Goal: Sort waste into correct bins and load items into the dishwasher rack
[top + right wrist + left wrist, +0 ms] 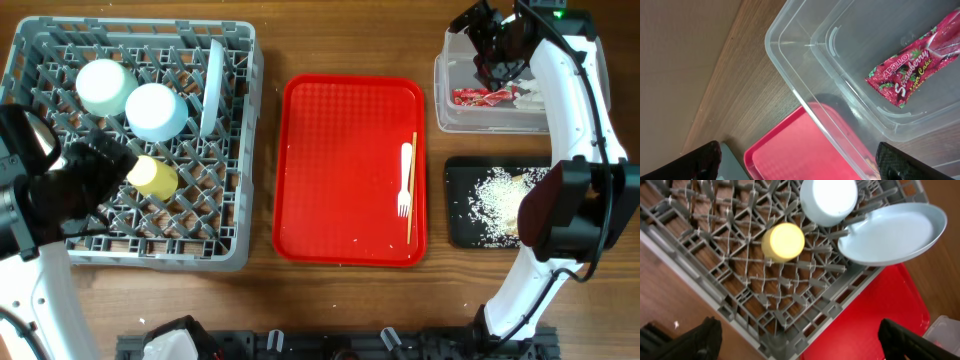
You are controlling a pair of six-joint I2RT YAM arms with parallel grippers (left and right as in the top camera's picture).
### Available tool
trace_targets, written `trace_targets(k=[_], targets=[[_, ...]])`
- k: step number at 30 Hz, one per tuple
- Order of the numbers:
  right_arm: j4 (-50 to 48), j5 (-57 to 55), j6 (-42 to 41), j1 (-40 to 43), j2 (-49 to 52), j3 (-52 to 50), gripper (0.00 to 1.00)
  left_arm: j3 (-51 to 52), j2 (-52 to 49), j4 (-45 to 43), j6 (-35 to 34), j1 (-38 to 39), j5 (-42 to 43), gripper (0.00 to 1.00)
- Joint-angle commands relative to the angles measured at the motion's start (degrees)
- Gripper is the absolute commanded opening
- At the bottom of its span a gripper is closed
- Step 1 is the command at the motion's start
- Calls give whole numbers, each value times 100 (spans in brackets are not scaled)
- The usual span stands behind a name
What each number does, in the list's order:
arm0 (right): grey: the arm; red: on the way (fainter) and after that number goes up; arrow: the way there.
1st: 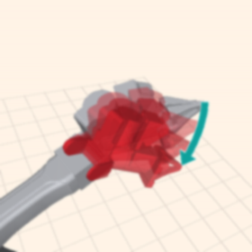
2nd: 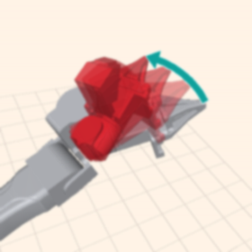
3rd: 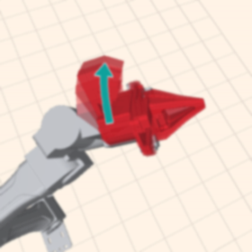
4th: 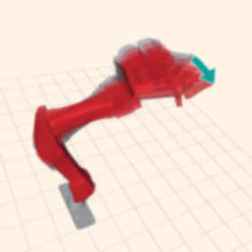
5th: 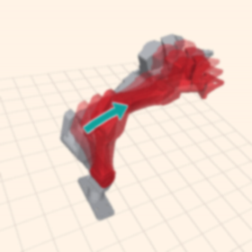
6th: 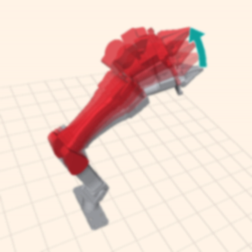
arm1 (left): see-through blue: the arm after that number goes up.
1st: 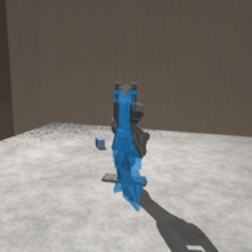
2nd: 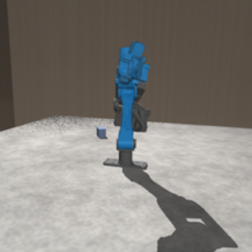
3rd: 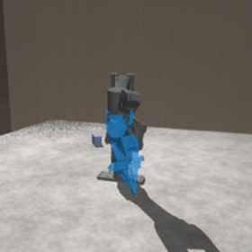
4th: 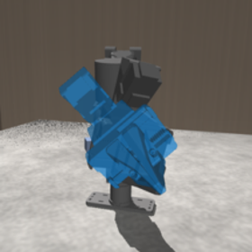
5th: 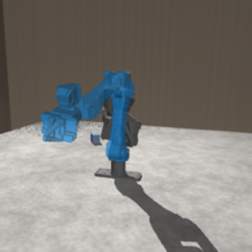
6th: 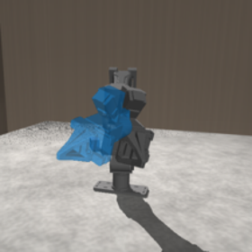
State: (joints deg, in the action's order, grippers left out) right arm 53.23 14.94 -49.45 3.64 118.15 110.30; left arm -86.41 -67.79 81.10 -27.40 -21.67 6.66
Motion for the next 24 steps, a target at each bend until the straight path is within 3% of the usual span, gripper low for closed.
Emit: trace_targets(k=[1,2,3,5,8,14,24], targets=[[-9,-98,-48,-20,90,142,100,-7,173,221,15,20,63,87],[-9,-98,-50,-20,90,144,100,-7,210,302,20,24,153,71],[-9,-98,-50,-20,90,142,100,-7,249,354,44,61,225,39],[-9,-98,-48,-20,90,144,100,-7,304,354,282,256,619,6],[-9,-98,-50,-20,90,144,100,72,251,-24,767,992,1180,4],[-9,-98,-48,-20,90,144,100,372,-435,-1355,737,2428,841,4],[-9,-98,-48,-20,90,142,100,372,-2673,-3451,772,3254,181,4]])
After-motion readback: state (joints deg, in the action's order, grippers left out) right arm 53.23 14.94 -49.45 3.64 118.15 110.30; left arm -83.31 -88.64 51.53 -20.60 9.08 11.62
